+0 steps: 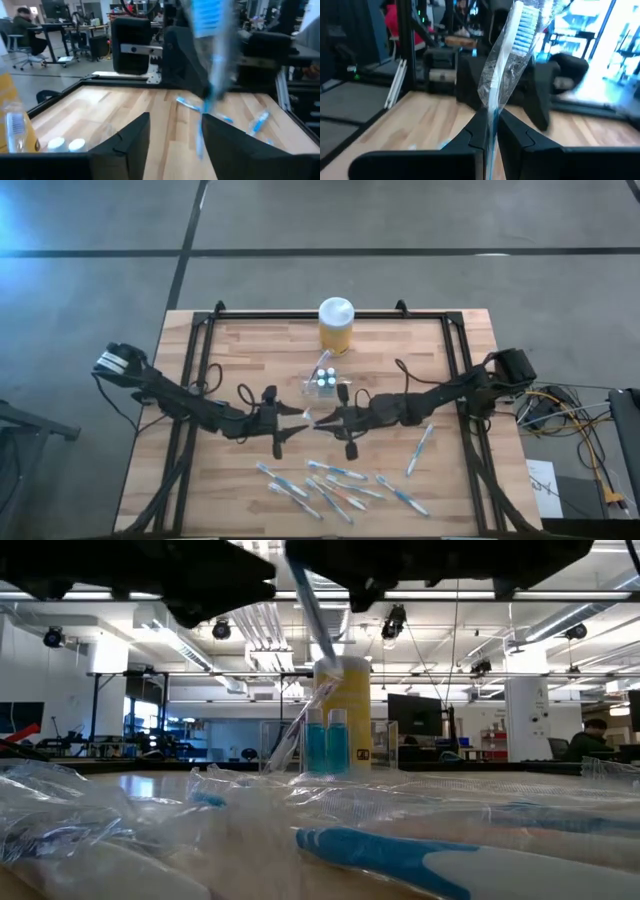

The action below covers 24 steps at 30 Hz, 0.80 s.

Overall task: Pick & Place toothbrushing station
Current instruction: Put the blue toothbrush into the transparent organizer

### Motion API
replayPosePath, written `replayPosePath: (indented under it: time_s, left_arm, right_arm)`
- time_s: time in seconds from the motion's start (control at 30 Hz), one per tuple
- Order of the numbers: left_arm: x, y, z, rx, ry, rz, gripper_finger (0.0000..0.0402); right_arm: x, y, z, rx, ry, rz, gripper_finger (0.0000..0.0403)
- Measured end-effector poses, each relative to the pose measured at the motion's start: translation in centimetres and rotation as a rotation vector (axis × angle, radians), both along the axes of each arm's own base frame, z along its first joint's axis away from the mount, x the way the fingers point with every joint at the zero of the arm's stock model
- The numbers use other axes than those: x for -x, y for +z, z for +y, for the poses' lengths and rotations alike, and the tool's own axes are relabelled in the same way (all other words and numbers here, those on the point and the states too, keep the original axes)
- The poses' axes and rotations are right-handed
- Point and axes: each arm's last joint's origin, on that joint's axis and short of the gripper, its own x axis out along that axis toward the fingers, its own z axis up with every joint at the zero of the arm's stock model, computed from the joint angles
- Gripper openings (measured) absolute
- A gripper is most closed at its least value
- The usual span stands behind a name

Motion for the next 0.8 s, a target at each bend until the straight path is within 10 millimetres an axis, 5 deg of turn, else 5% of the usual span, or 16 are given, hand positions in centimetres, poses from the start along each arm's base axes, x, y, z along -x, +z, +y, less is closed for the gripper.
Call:
replayPosePath:
  time_s: [0.8]
  left_arm:
    - [-0.2, 0.3, -0.2, 0.066, -0.090, 0.049, 0.0202]
  right_arm:
    - [-0.9, 0.2, -0.1, 0.083, -0.086, -0.066, 0.0020]
